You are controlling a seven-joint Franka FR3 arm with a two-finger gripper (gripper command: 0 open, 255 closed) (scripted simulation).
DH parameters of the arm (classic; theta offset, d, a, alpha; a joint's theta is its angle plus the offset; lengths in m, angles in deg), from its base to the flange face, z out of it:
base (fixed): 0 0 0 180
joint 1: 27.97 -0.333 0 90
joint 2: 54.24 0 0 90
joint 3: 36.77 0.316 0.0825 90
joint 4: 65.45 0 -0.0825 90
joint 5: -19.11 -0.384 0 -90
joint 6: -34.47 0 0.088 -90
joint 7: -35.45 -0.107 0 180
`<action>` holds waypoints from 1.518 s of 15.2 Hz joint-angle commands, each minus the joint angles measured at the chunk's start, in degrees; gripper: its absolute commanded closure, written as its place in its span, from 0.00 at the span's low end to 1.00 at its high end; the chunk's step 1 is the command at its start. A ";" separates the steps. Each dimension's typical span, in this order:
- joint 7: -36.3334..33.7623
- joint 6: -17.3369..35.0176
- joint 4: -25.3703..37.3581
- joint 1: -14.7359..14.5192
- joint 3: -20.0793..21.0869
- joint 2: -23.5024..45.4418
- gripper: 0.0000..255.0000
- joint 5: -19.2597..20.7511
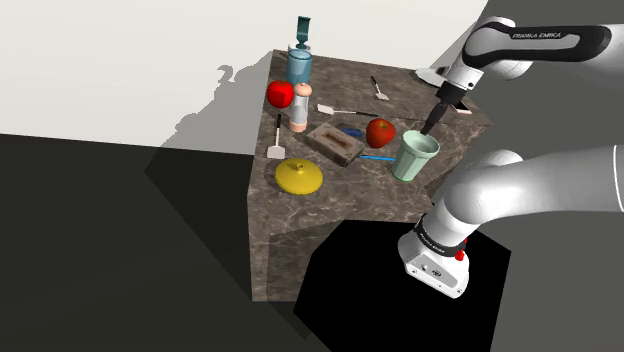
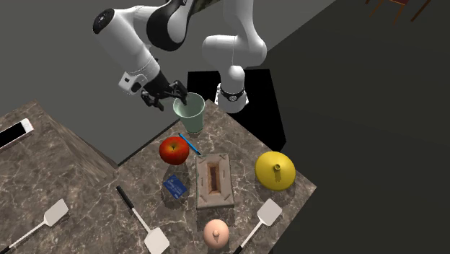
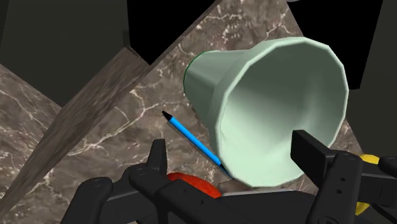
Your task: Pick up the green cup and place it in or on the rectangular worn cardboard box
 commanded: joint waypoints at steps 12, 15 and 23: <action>0.66 6.07 -4.48 -0.11 -2.59 1.78 0.00 1.39; 0.67 6.06 -4.47 -0.11 -2.59 1.78 1.00 1.39; 0.67 6.06 -4.47 -0.12 -2.59 1.78 1.00 1.39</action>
